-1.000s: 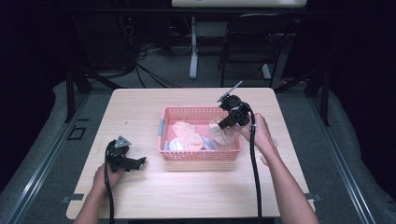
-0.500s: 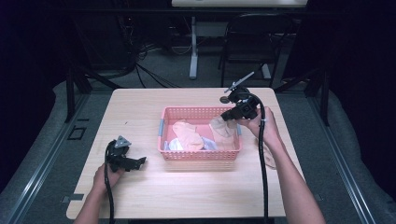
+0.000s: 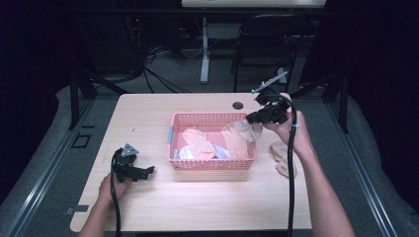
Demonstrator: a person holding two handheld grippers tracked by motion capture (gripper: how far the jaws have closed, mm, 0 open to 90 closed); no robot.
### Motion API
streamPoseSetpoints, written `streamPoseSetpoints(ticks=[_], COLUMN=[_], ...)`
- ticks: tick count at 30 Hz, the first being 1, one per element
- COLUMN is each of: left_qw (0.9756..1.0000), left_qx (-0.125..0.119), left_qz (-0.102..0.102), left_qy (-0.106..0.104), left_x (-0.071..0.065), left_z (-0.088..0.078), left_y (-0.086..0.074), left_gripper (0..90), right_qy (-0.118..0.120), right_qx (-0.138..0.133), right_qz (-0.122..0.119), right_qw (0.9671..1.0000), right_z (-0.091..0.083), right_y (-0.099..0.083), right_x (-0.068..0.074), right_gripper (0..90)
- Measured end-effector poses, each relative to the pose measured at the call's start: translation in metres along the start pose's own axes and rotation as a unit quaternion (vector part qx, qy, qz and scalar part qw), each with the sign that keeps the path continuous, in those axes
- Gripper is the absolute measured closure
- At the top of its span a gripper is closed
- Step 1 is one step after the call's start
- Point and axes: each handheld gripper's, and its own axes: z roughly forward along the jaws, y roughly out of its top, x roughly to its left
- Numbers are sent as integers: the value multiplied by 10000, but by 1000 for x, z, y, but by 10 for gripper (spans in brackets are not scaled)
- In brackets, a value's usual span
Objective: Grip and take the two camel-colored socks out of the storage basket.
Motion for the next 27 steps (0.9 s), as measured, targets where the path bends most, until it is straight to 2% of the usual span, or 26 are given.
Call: streamPoseSetpoints(ticks=[7, 12, 13, 14, 15, 16, 21, 27], left_qw=[10000, 10000, 10000, 10000, 10000, 10000, 10000, 10000], left_qx=[1, -2, -2, -1, -1, -1, -1, -1], left_qz=[-1, -1, -1, -1, -1, -1, -12, -20], left_qy=[0, 1, 1, 2, 2, 3, 11, 13], left_x=[0, 0, 0, 0, 0, 0, 0, 0], left_z=[0, 0, 0, 0, 0, 0, 0, 0], left_y=[0, 0, 0, 0, 0, 0, 0, 0], left_gripper=[0, 0, 0, 0, 0, 0, 0, 0], right_qy=[-193, -397, -397, -484, -484, -525, -697, -894], right_qx=[-117, -306, -306, -296, -296, -291, -253, -182], right_qz=[153, 402, 402, 473, 473, 572, 796, 942], right_qw=[9996, 9979, 9979, 9973, 9973, 9966, 9941, 9914], right_z=[-24, -45, -45, -50, -50, -54, -60, -56], right_y=[-15, -36, -36, -44, -44, -53, -74, -97], right_x=[-16, -34, -34, -39, -39, -46, -61, -72], right_gripper=[864, 863, 863, 863, 863, 863, 863, 863])
